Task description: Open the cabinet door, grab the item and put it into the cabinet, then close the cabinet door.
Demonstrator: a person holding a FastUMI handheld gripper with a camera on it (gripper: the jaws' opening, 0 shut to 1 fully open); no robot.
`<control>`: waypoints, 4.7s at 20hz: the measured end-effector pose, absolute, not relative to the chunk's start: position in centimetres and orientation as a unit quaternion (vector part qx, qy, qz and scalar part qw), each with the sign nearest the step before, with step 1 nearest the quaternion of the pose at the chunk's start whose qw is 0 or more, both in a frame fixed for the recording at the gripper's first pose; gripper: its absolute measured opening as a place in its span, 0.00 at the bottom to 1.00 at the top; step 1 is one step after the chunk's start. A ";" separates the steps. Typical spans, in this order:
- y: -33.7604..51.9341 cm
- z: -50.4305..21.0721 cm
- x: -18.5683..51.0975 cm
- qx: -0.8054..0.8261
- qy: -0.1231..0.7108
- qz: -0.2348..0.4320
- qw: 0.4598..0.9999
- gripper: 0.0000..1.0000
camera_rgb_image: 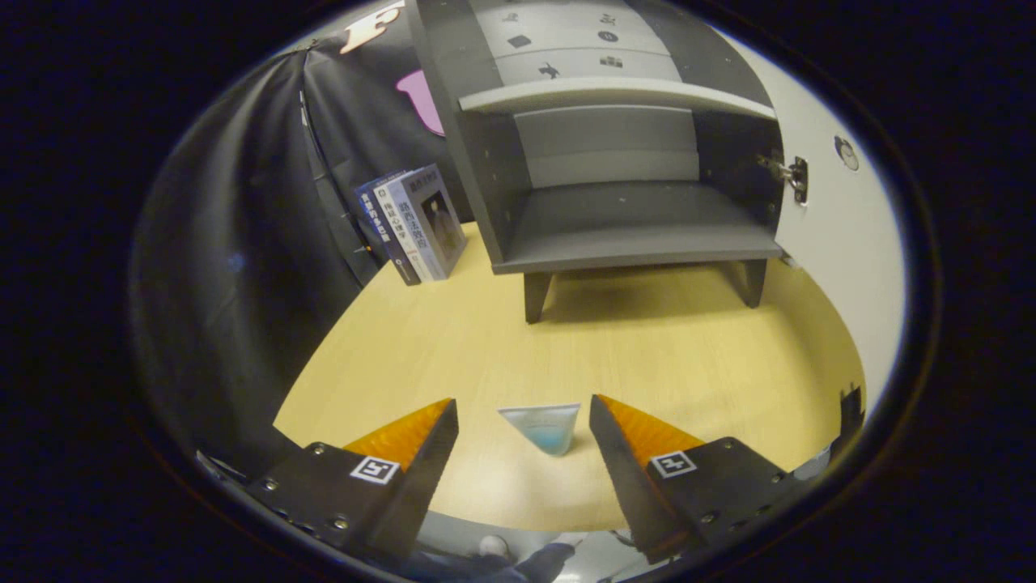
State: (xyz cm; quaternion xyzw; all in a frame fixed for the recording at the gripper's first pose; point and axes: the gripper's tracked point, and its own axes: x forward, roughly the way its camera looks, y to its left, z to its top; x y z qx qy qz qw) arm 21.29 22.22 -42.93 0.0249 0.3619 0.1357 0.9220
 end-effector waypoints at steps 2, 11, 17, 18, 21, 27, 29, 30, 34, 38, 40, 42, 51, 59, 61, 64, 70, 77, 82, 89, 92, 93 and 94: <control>22.1 -44.5 21.7 0.021 0.370 0.130 0.920 0.85; 21.3 -43.8 22.6 -0.004 0.353 0.111 0.929 0.51; 19.7 -33.9 23.5 -0.009 0.289 0.120 0.950 0.51; 19.3 -31.7 24.0 -0.017 0.273 0.120 0.955 0.51; 18.6 -25.2 25.6 -0.023 0.222 0.121 0.967 0.51; 17.5 -14.3 30.7 -0.001 0.135 0.121 0.983 0.50; 17.0 -11.7 33.1 0.004 0.119 0.120 0.986 0.50; 16.8 -11.1 34.4 0.012 0.123 0.117 0.985 0.50; 16.0 -9.5 39.4 0.030 0.135 0.105 0.985 0.50; 15.8 -10.3 43.5 0.029 0.160 0.094 0.982 0.50; 15.6 -11.5 44.9 0.028 0.180 0.089 0.979 0.50; 15.7 -12.5 45.8 0.030 0.198 0.087 0.976 0.50; 15.3 -13.1 49.2 0.043 0.225 0.081 0.970 0.50; 15.2 -13.5 50.4 0.044 0.237 0.073 0.968 0.53; 15.2 -14.0 50.5 0.032 0.242 0.072 0.967 0.54; 15.2 -14.2 50.7 0.021 0.237 0.066 0.969 0.54; 15.5 -12.9 49.8 0.037 0.221 0.065 0.972 0.55; 14.8 -9.1 42.6 0.031 0.176 0.057 0.982 0.83; 14.9 -4.9 34.2 0.048 0.118 0.062 0.990 0.88; 11.4 -2.1 20.2 0.050 0.099 0.037 0.993 0.88; 8.4 -1.3 15.3 0.048 0.086 0.011 0.995 0.88; 7.2 -1.0 14.0 0.045 0.080 -0.001 0.996 0.88; 5.8 -1.0 12.6 0.044 0.076 -0.013 0.996 0.88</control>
